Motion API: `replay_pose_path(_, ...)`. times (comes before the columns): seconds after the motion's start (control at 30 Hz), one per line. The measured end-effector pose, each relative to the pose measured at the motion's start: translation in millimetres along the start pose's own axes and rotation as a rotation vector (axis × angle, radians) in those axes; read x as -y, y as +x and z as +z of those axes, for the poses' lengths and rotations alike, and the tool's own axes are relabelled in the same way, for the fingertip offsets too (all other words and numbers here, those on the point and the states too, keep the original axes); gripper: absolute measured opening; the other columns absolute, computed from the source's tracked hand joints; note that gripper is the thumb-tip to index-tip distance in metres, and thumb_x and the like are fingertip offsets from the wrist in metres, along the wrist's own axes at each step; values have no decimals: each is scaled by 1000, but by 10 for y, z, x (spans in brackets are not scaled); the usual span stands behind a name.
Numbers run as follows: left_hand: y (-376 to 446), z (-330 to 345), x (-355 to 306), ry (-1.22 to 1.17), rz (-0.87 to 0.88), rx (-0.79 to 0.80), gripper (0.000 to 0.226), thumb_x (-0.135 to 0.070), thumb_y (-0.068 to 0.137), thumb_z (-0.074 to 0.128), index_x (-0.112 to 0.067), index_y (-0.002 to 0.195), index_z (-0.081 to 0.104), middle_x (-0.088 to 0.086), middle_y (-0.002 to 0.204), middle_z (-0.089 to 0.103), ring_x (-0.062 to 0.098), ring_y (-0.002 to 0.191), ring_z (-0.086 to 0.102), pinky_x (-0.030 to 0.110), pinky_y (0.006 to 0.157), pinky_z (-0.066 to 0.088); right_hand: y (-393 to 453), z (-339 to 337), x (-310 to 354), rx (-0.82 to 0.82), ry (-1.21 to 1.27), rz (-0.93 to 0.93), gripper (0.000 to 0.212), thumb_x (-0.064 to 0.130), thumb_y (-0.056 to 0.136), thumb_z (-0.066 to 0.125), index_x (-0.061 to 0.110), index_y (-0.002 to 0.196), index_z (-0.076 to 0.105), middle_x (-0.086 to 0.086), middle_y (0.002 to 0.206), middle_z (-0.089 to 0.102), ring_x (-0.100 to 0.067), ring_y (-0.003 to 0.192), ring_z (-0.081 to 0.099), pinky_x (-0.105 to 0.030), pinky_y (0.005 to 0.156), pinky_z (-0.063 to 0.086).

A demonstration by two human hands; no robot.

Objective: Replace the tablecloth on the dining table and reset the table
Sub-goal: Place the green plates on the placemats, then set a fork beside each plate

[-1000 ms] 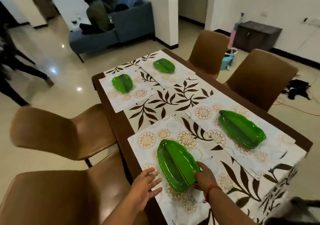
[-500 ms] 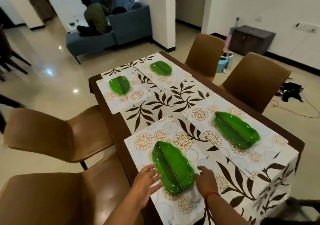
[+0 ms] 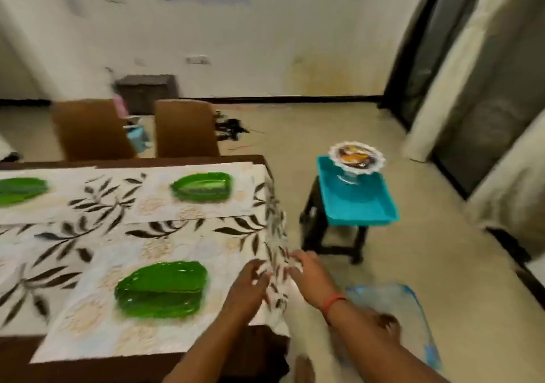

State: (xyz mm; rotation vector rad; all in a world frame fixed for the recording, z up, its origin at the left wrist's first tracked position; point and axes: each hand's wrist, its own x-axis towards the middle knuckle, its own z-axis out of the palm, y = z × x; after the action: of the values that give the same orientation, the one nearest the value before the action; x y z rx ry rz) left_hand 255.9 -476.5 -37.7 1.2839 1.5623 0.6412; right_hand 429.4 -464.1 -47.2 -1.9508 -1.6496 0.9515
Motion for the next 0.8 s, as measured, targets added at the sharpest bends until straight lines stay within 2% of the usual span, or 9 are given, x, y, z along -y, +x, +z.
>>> replay_pose_path(0.03, -114, 283, -108, 110, 82, 90, 39, -35, 101, 54, -27, 137, 45, -4, 138, 53, 9, 111, 58, 14, 89, 45, -307, -197, -239, -74, -13, 50, 40, 28, 97, 58, 17, 135, 55, -7, 136, 52, -25, 126, 52, -28, 104, 38)
replay_pose_path(0.1, -270, 710, -193, 310, 270, 185, 65, -56, 95, 50, -22, 149, 36, 3, 153, 42, 19, 136, 45, 30, 113, 35, -763, -462, -615, -172, -44, 129, 47, 34, 97, 57, 18, 140, 51, -10, 140, 51, -27, 129, 49, -33, 109, 37)
replay_pose_path(0.2, -615, 1459, -315, 603, 579, 238, 103, -85, 78, 19, -18, 156, 23, 8, 163, 22, 30, 150, 20, 45, 121, 17, -1546, -879, -1204, -330, -100, 264, 58, 47, 94, 54, 18, 143, 47, -9, 145, 49, -28, 134, 44, -37, 113, 34)
replay_pose_path(0.3, -1093, 2057, -508, 850, 803, 286, 98, -84, 77, 3, -29, 158, 1, -3, 166, -8, 25, 153, -9, 53, 120, 4, -2315, -1206, -1683, -457, -267, 380, 79, 65, 85, 36, 19, 149, 38, -10, 156, 36, -30, 142, 33, -41, 114, 33)
replay_pose_path(0.37, -1394, 2488, -557, 940, 921, 343, 96, -84, 80, -4, -29, 158, 0, -1, 166, -12, 28, 152, -14, 58, 119, 0, -2856, -1340, -2054, -480, -316, 488, 88, 75, 82, 25, 26, 156, 23, -5, 165, 17, -29, 150, 18, -48, 118, 26)
replay_pose_path(0.47, -1834, 3143, -579, 1030, 987, 419, 88, -81, 86, 2, -30, 158, 2, 0, 166, -9, 30, 151, -14, 62, 118, 1, -3562, -1497, -2627, -502, -326, 610, 95, 84, 79, 15, 31, 157, 8, 0, 167, 0, -26, 153, 2, -52, 120, 16)
replay_pose_path(0.6, -2548, 4163, -505, 1118, 1065, 527, 83, -82, 88, 7, -37, 151, -23, -3, 160, -31, 27, 145, -34, 57, 116, -16, -4479, -1819, -3390, -519, -308, 692, 92, 83, 82, 12, 31, 158, 3, 0, 167, -6, -26, 154, -4, -53, 121, 12)
replay_pose_path(0.67, -2864, 4595, -518, 1141, 1077, 556, 83, -81, 89, 9, -35, 152, -21, -2, 160, -30, 28, 146, -31, 59, 117, -13, -4825, -2004, -3713, -503, -305, 717, 91, 82, 83, 10, 31, 158, 2, 0, 167, -8, -27, 153, -6, -53, 121, 10)
replay_pose_path(0.8, -3436, 5483, -597, 1158, 1044, 619, 88, -83, 82, -4, -34, 154, -15, -3, 161, -26, 27, 148, -28, 59, 117, -10, -5483, -2460, -4417, -501, -266, 775, 91, 82, 83, 10, 32, 157, -1, 1, 166, -10, -26, 153, -8, -53, 122, 7)
